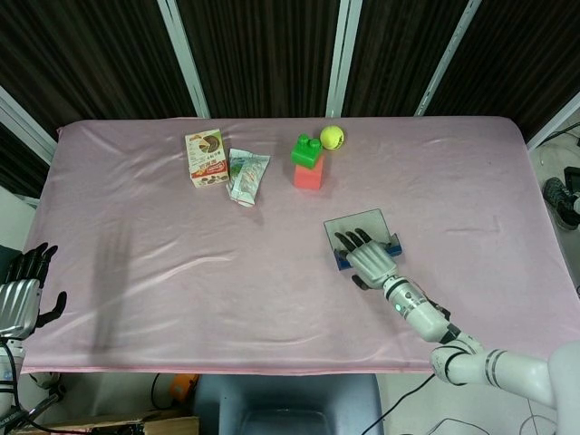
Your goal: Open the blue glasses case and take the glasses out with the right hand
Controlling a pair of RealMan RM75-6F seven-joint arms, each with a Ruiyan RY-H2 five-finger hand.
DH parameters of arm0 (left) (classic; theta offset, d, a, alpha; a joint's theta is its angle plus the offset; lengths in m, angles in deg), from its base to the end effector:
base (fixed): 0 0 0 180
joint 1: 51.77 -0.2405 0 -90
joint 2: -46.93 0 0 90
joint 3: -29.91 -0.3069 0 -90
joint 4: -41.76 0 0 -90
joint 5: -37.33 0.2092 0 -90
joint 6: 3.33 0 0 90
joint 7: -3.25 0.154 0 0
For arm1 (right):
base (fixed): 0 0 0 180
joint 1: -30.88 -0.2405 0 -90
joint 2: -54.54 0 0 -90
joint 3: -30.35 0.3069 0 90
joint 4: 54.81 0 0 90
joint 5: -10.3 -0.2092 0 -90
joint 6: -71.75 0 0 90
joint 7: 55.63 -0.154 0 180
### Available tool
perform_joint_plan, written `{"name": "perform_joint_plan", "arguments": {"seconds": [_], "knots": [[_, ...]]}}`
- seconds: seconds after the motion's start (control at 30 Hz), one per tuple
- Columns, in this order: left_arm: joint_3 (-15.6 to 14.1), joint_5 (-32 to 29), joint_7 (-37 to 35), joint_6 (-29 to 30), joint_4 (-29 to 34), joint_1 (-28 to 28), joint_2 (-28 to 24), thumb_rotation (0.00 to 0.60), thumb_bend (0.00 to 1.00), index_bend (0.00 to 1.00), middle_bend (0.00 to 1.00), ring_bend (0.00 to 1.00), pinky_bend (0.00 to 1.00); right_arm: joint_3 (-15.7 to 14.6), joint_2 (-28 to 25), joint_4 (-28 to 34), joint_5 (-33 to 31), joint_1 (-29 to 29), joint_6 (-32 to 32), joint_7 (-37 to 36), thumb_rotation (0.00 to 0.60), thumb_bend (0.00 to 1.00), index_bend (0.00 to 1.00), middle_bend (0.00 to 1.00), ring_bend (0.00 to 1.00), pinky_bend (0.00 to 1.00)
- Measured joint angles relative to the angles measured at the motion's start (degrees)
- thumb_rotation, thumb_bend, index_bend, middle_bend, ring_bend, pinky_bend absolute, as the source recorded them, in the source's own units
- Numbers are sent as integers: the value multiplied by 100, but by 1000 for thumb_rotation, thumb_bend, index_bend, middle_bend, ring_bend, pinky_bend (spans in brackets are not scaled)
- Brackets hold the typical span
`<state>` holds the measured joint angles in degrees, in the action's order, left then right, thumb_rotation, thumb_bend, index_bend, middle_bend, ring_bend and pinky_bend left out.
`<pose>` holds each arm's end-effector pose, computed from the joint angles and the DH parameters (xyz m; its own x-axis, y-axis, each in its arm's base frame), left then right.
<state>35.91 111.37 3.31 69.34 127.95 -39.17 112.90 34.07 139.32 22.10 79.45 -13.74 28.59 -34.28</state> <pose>-0.3819 0.2564 0.1736 0.4154 0.0967 0.9045 0.9019 0.0852 -0.4234 -0.2314 -0.3942 -0.0181 0.7207 -0.3061 0.6221 -0.6762 -0.5084 0.5332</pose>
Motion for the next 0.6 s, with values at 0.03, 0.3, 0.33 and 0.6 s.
{"name": "perform_joint_plan", "arguments": {"seconds": [0.03, 0.3, 0.33, 0.6], "knots": [[0, -1, 3, -2, 1, 1, 1, 600, 409, 0, 0, 0, 19, -41, -24, 66, 57, 16, -21, -1, 600, 536, 462, 58, 0, 0], [-12, -5, 110, -9, 26, 13, 30, 600, 409, 0, 0, 0, 19, -554, -432, 743, 818, 267, -340, -11, 600, 536, 463, 58, 0, 0], [-15, -4, 132, -8, 31, 15, 37, 600, 410, 0, 0, 0, 19, -624, -504, 816, 921, 312, -404, -16, 600, 536, 463, 58, 0, 0], [-36, -17, 272, -50, 50, 45, 87, 600, 410, 0, 0, 0, 19, -1140, -1218, 1101, 1554, 817, -1020, -377, 600, 540, 465, 58, 0, 0]]}}
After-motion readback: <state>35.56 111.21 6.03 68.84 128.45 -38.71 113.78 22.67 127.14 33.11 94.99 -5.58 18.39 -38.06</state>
